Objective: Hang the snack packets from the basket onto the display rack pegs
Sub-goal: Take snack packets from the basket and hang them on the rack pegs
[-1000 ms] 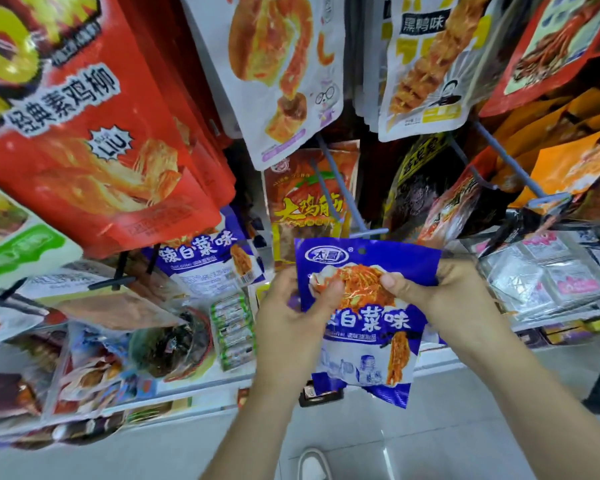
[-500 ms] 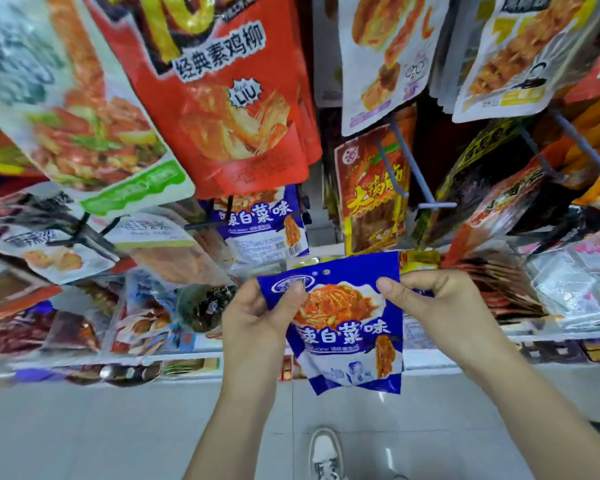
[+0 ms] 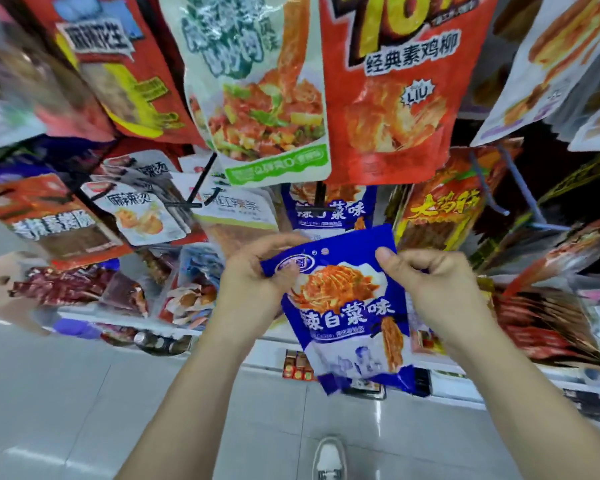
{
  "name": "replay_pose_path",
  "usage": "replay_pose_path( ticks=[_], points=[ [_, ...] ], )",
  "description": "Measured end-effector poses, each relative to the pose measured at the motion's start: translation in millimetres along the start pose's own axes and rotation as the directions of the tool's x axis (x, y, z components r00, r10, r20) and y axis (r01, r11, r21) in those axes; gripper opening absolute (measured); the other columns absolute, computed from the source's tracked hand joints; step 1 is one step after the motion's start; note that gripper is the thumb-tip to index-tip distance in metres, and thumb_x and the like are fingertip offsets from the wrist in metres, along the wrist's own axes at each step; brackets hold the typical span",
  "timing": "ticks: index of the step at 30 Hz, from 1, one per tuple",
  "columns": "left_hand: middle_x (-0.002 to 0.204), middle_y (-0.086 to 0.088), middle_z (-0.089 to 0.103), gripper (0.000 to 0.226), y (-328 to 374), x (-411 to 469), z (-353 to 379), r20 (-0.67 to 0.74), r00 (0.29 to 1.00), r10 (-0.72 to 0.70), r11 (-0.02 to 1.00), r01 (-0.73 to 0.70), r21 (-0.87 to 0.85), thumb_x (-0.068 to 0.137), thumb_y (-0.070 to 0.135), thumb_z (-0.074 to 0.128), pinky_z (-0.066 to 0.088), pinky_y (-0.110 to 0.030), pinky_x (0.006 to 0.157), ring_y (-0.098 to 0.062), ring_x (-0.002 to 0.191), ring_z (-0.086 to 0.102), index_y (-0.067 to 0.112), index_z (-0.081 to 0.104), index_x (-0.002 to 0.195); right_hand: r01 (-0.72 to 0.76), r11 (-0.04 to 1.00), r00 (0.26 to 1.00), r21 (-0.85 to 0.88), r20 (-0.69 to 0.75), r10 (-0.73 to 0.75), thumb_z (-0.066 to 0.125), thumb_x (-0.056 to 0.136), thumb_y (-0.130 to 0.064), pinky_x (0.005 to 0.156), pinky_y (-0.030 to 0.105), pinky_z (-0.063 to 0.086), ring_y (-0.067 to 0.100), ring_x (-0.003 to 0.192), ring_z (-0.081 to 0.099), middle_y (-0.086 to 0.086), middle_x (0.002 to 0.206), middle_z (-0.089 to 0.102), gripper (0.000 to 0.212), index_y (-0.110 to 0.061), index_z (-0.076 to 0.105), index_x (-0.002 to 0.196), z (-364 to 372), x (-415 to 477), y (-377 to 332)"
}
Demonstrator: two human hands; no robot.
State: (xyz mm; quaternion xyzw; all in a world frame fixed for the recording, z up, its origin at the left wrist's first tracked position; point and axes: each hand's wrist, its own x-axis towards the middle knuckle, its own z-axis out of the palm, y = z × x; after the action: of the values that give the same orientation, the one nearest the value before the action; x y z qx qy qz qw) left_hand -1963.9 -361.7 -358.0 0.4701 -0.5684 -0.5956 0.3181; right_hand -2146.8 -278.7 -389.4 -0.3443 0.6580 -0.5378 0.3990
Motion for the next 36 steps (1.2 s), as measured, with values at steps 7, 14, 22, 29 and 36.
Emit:
replay_pose_path(
  ticks=[7,14,22,29,36],
  points=[
    [0.064,0.018,0.069,0.016,7,34,7,-0.112,0.983,0.147,0.987,-0.138,0.084,0.08,0.009,0.076,0.051,-0.012,0.056,0.004,0.061,0.065,0.024,0.07,0.082,0.035,0.999,0.994,-0.023,-0.099,-0.037,0.064,0.083,-0.044,0.072,0.047,0.054,0.036,0.067,0.064,0.037,0.078,0.063,0.037,-0.011,0.075,0.072,24,15,-7],
    [0.088,-0.001,0.075,0.017,-2,52,14,-0.165,0.96,0.227,0.962,-0.195,0.19,0.08,0.016,0.078,0.056,-0.026,0.075,-0.008,0.08,0.068,0.008,0.076,0.095,0.03,0.999,0.984,0.04,-0.174,-0.022,0.063,0.091,-0.024,0.047,0.012,0.036,0.0,0.035,0.04,-0.012,0.035,0.045,0.029,-0.005,0.071,0.071,26,22,-1],
    [0.081,0.017,0.067,0.013,4,56,10,-0.089,0.95,0.299,0.915,-0.259,0.31,0.086,0.01,0.07,0.043,-0.005,0.065,0.012,0.072,0.06,0.013,0.076,0.098,0.032,0.997,0.985,0.069,-0.172,-0.02,0.067,0.077,-0.04,0.07,0.027,0.051,0.001,0.067,0.064,-0.009,0.068,0.073,0.02,-0.022,0.076,0.074,25,25,3],
    [0.089,0.016,0.061,0.023,7,68,14,-0.051,0.927,0.371,0.825,-0.304,0.476,0.088,0.004,0.062,0.039,-0.006,0.067,0.006,0.076,0.055,0.01,0.072,0.107,0.05,0.999,0.99,0.021,-0.136,-0.047,0.064,0.077,-0.045,0.053,0.025,0.046,0.022,0.052,0.047,0.029,0.068,0.061,0.043,-0.004,0.074,0.075,22,31,-1],
    [0.093,0.003,0.055,0.03,-21,57,-1,-0.087,0.78,0.62,0.621,-0.421,0.661,0.083,0.007,0.071,0.047,-0.033,0.068,-0.025,0.081,0.056,0.024,0.048,0.092,0.06,0.998,0.985,-0.017,-0.159,-0.062,0.067,0.089,-0.025,0.075,0.034,0.057,0.019,0.077,0.07,0.015,0.082,0.075,0.015,-0.018,0.076,0.079,17,45,-2]
  ],
)
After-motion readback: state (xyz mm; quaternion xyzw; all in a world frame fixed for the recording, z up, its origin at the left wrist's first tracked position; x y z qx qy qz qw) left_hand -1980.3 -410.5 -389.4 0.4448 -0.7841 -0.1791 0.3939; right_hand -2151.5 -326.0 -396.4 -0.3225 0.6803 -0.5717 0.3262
